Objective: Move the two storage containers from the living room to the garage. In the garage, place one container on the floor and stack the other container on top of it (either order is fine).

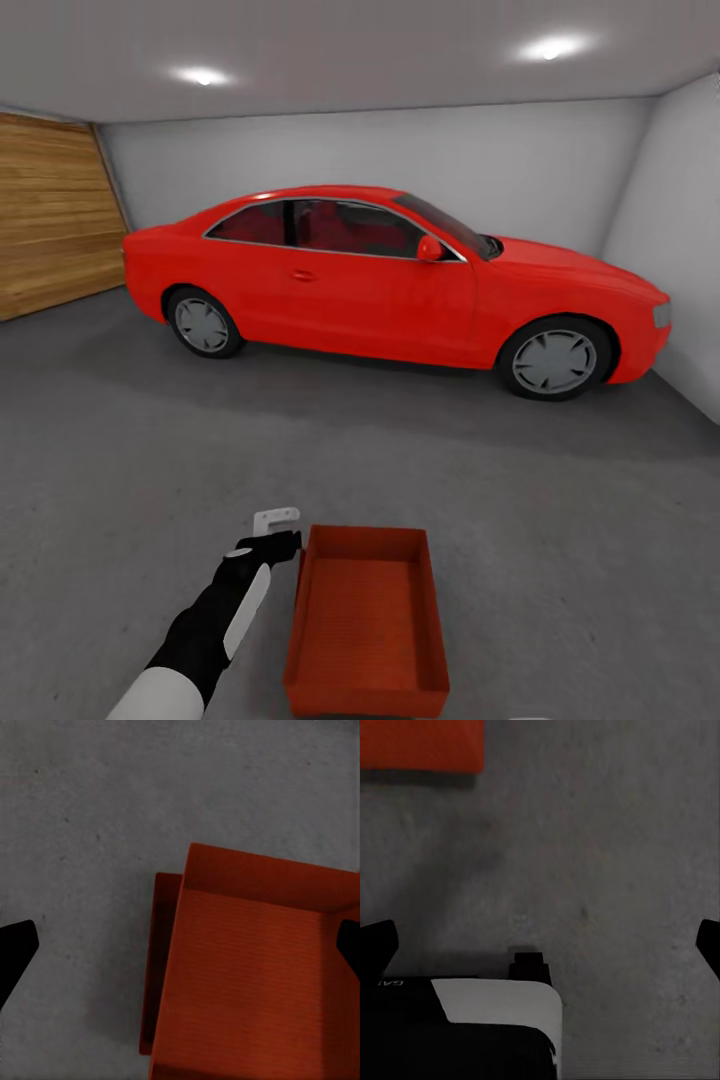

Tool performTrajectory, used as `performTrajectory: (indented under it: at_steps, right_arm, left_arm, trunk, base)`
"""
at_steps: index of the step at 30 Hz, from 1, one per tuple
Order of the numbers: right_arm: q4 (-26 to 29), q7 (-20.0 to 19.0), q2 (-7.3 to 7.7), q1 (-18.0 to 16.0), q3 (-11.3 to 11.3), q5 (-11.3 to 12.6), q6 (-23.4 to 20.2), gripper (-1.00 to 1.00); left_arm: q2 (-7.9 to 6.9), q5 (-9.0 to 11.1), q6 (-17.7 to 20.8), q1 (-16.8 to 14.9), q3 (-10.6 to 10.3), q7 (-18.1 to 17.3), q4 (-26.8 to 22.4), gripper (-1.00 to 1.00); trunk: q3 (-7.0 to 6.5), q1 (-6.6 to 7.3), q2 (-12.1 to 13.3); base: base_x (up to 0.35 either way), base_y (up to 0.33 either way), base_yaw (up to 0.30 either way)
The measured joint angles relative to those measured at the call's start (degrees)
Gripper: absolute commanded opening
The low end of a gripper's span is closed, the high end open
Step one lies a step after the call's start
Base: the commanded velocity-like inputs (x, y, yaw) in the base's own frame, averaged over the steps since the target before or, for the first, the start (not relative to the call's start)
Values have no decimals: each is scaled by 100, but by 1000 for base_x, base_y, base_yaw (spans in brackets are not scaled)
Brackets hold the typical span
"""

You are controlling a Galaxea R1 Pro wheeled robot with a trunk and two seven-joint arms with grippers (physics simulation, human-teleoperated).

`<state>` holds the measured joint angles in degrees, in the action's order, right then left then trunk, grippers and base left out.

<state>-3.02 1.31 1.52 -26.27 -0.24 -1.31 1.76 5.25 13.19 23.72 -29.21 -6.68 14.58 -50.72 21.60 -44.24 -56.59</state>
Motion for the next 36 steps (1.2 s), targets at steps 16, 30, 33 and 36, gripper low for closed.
performTrajectory:
  at_steps: [16, 30, 33, 36]
  right_arm:
    - [-95, -46, -20, 102, 0, 12, -56, 100]
    - [-94, -13, -20, 105, 0, 13, -49, 100]
    - [-94, -12, -20, 105, 0, 13, -48, 100]
    - [-94, -12, -20, 104, 0, 13, -48, 100]
  left_arm:
    - [6, 0, -1, 0, 0, 0, 0, 100]
    - [-7, 0, -1, -2, 7, 0, 0, 100]
    - [-6, 0, -1, -2, 8, 5, 0, 100]
    - [-10, 0, -1, -1, 9, 6, 0, 100]
  trunk:
    - [-326, 352, 643]
    - [-579, 659, 1205]
    - [-633, 725, 1325]
    - [-687, 791, 1446]
  base:
    - [0, 0, 0]
    - [0, 0, 0]
    - [0, 0, 0]
    - [0, 0, 0]
